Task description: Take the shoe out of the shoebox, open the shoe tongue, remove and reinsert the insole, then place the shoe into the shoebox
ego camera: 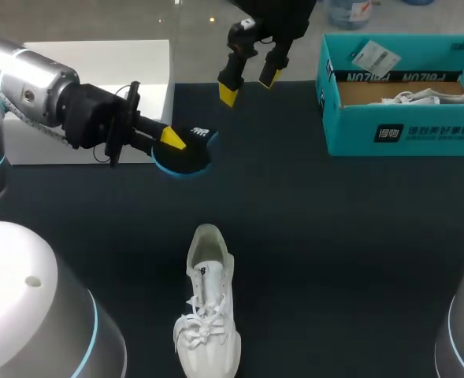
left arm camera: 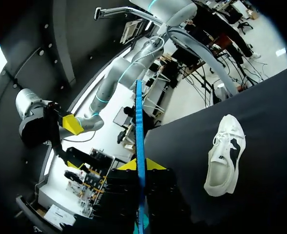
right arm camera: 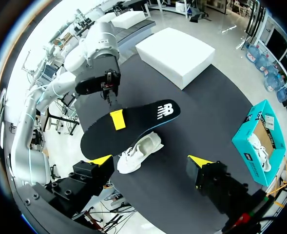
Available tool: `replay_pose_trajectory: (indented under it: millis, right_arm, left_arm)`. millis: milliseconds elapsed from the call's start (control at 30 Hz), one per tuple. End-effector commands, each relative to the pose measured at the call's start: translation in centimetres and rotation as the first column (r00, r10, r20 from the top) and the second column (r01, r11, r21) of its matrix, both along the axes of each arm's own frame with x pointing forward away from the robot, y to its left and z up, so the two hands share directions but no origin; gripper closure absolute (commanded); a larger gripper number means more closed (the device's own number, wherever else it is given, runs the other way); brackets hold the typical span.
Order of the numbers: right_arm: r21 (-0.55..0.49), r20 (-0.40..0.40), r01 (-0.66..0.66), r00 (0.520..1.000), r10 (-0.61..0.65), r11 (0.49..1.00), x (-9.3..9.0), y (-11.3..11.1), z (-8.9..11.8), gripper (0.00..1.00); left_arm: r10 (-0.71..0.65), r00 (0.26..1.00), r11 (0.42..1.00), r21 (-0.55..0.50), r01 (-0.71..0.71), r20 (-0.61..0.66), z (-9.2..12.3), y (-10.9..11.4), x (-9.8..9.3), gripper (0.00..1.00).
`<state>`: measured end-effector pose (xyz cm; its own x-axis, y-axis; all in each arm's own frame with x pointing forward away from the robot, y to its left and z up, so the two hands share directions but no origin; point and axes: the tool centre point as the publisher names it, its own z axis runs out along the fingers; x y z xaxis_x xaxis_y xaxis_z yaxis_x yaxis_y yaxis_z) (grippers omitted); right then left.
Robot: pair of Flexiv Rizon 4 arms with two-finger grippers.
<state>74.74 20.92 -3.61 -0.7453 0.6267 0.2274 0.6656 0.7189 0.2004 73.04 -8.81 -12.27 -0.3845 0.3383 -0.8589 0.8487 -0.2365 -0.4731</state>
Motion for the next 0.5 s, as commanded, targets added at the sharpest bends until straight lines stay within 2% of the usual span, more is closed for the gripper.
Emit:
replay_pose_trajectory:
  millis: [33,133,233,500]
  right_arm:
    - [0.000,-0.001,0.000,1.000,0.000,1.000,0.0,0.0,-0.1,0.00]
    - [0.000,-0.001,0.000,1.000,0.000,1.000,0.0,0.0,-0.1,0.00]
    - [0.000,-0.001,0.000,1.000,0.000,1.000,0.0,0.0,-0.1,0.00]
    - [0.000,-0.001,0.000,1.000,0.000,1.000,0.0,0.0,-0.1,0.00]
  left_arm:
    - [0.079,0.979,0.997,-0.038,-0.074,0.188,0.1,0.0,-1.2,1.00]
    - [0.140,0.973,0.990,-0.050,-0.133,0.186,-0.4,-0.3,-1.7,1.00]
    - [0.183,0.977,0.983,-0.043,-0.179,0.112,-1.2,-0.8,-2.2,1.00]
    - [0.183,0.977,0.983,-0.043,-0.179,0.112,-1.2,-0.8,-2.2,1.00]
